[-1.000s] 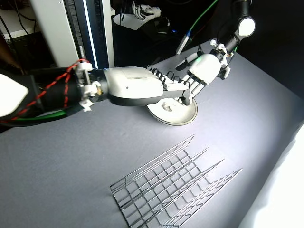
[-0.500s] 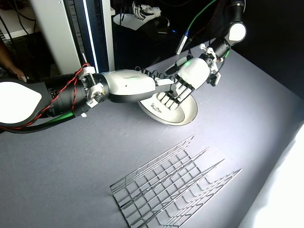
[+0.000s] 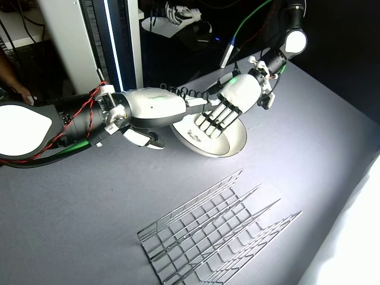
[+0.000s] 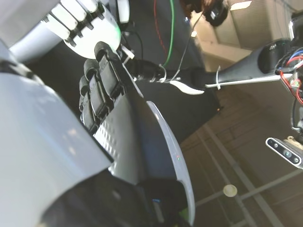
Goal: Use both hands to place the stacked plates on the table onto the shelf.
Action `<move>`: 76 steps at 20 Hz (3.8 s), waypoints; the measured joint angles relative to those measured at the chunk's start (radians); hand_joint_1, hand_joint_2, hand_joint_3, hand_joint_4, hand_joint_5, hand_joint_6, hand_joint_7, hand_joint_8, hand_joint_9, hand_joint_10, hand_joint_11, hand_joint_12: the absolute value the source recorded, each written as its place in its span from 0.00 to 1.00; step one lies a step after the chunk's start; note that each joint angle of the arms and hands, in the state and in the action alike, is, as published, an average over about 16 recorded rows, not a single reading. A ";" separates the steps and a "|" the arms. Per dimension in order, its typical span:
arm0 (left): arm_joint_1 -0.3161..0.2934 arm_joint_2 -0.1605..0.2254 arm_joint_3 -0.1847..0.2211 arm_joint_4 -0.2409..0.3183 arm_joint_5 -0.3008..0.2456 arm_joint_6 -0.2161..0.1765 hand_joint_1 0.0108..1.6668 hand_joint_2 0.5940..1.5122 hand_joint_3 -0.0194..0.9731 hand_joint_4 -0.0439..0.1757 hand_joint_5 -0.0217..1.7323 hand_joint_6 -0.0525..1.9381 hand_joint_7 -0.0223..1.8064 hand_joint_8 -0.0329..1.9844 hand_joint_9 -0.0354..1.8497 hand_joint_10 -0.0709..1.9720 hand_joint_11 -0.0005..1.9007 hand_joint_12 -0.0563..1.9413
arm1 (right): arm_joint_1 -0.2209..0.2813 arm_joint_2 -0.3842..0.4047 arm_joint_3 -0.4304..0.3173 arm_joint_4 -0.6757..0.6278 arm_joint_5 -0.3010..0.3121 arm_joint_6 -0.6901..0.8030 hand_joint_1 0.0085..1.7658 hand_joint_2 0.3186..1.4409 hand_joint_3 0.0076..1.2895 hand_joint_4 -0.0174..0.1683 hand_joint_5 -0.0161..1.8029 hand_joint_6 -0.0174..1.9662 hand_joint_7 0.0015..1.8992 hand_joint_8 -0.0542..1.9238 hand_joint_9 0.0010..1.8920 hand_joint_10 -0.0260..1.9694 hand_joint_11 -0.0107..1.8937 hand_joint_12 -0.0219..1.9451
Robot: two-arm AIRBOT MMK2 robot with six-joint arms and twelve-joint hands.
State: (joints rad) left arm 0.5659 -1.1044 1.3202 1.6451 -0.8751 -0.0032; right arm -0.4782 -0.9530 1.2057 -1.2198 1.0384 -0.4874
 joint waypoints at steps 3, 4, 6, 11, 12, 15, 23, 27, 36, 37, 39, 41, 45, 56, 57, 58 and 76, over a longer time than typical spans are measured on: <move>-0.003 -0.004 0.004 0.002 -0.001 0.000 0.00 0.61 0.03 0.16 0.05 0.01 0.05 0.01 0.07 0.04 0.01 0.13 | -0.016 -0.002 -0.006 0.000 -0.016 0.002 0.70 0.61 0.00 0.11 0.11 0.02 0.08 0.04 0.05 0.03 0.02 0.02; -0.004 -0.005 0.005 0.002 -0.002 0.000 0.00 0.61 0.03 0.16 0.05 0.01 0.05 0.01 0.07 0.04 0.01 0.13 | -0.021 -0.004 -0.008 0.002 -0.024 0.002 0.70 0.60 0.00 0.11 0.11 0.02 0.08 0.04 0.05 0.03 0.02 0.02; -0.006 -0.007 0.007 0.003 -0.001 0.000 0.00 0.61 0.03 0.16 0.05 0.01 0.05 0.01 0.07 0.04 0.01 0.12 | -0.029 -0.010 -0.011 0.007 -0.042 0.002 0.70 0.59 0.00 0.11 0.11 0.02 0.08 0.04 0.05 0.03 0.02 0.05; -0.009 -0.011 0.011 0.005 -0.001 -0.001 0.00 0.61 0.03 0.16 0.04 0.01 0.05 0.01 0.07 0.04 0.01 0.12 | -0.039 -0.043 -0.013 0.021 -0.098 0.004 0.71 0.57 0.00 0.11 0.11 0.02 0.09 0.04 0.06 0.03 0.02 0.15; -0.009 -0.012 0.012 0.005 -0.001 -0.001 0.00 0.61 0.03 0.16 0.04 0.01 0.05 0.01 0.07 0.04 0.01 0.12 | -0.040 -0.052 -0.011 0.024 -0.111 0.004 0.71 0.57 0.00 0.11 0.11 0.02 0.09 0.04 0.07 0.03 0.02 0.17; -0.010 -0.014 0.015 0.005 -0.002 -0.001 0.00 0.61 0.03 0.16 0.04 0.01 0.05 0.01 0.07 0.04 0.01 0.12 | -0.040 -0.083 -0.002 0.032 -0.149 0.004 0.70 0.56 0.00 0.11 0.10 0.02 0.09 0.04 0.07 0.03 0.02 0.21; -0.010 -0.015 0.020 0.005 -0.004 -0.001 0.00 0.61 0.03 0.16 0.04 0.01 0.05 0.01 0.07 0.04 0.01 0.12 | -0.031 -0.158 0.026 0.049 -0.225 0.003 0.67 0.56 0.00 0.11 0.10 0.02 0.08 0.04 0.08 0.03 0.02 0.29; -0.010 -0.015 0.022 0.005 -0.006 -0.001 0.00 0.61 0.03 0.16 0.04 0.01 0.05 0.01 0.07 0.04 0.01 0.12 | -0.027 -0.176 0.036 0.055 -0.251 0.000 0.64 0.59 0.00 0.11 0.12 0.02 0.11 0.04 0.10 0.03 0.02 0.32; -0.010 -0.016 0.024 0.004 -0.008 -0.001 0.00 0.61 0.03 0.16 0.05 0.01 0.05 0.01 0.09 0.04 0.02 0.12 | -0.022 -0.191 0.041 0.076 -0.280 -0.007 0.63 0.64 0.00 0.10 0.28 0.03 0.28 0.04 0.24 0.09 0.04 0.58; -0.010 -0.016 0.024 0.003 -0.008 -0.001 0.00 0.61 0.03 0.16 0.05 0.01 0.05 0.01 0.09 0.03 0.02 0.12 | -0.022 -0.192 0.042 0.078 -0.281 -0.008 0.63 0.65 0.00 0.09 0.30 0.03 0.30 0.05 0.27 0.11 0.05 0.60; -0.010 -0.015 0.024 0.002 -0.008 -0.001 0.00 0.61 0.03 0.16 0.05 0.01 0.05 0.01 0.09 0.03 0.02 0.12 | -0.021 -0.194 0.042 0.083 -0.282 -0.010 0.64 0.65 0.00 0.08 0.33 0.06 0.35 0.07 0.31 0.19 0.09 0.64; -0.010 -0.015 0.024 -0.001 -0.008 -0.002 0.00 0.61 0.03 0.16 0.05 0.01 0.05 0.01 0.09 0.03 0.02 0.12 | -0.021 -0.196 0.043 0.087 -0.280 -0.012 0.65 0.64 0.00 0.08 0.36 0.09 0.38 0.09 0.35 0.27 0.14 0.67; -0.010 -0.009 0.023 -0.008 -0.008 -0.005 0.00 0.61 0.03 0.16 0.05 0.01 0.06 0.01 0.09 0.03 0.02 0.12 | -0.019 -0.199 0.043 0.097 -0.276 -0.016 0.69 0.62 0.00 0.06 0.41 0.15 0.44 0.16 0.43 0.40 0.24 0.71; -0.064 0.079 0.000 -0.062 -0.006 -0.012 0.00 0.61 0.03 0.19 0.08 0.02 0.09 0.01 0.09 0.04 0.02 0.12 | 0.020 -0.193 0.037 0.112 -0.262 -0.016 0.72 0.59 0.00 0.06 0.44 0.36 0.47 0.43 0.51 0.58 0.44 0.66; -0.074 0.093 -0.003 -0.066 -0.003 -0.012 0.00 0.61 0.03 0.19 0.08 0.03 0.09 0.02 0.09 0.04 0.02 0.12 | 0.027 -0.191 0.034 0.113 -0.261 -0.014 0.73 0.59 0.00 0.06 0.44 0.37 0.48 0.44 0.52 0.58 0.45 0.65; -0.085 0.107 -0.007 -0.070 0.000 -0.011 0.00 0.61 0.03 0.19 0.09 0.03 0.10 0.02 0.09 0.04 0.02 0.12 | 0.034 -0.190 0.030 0.115 -0.261 -0.012 0.73 0.59 0.00 0.06 0.44 0.38 0.48 0.45 0.52 0.57 0.45 0.65; -0.207 0.348 -0.086 0.012 0.111 0.045 0.00 0.60 0.03 0.20 0.10 0.03 0.11 0.02 0.10 0.04 0.03 0.14 | 0.180 -0.140 -0.058 0.290 -0.333 0.042 0.75 0.59 0.00 0.08 0.48 0.52 0.54 0.52 0.53 0.58 0.44 0.66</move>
State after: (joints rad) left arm 0.3588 -0.7567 1.2339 1.6570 -0.7642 0.0413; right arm -0.2984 -1.0931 1.1472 -0.9300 0.7058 -0.4450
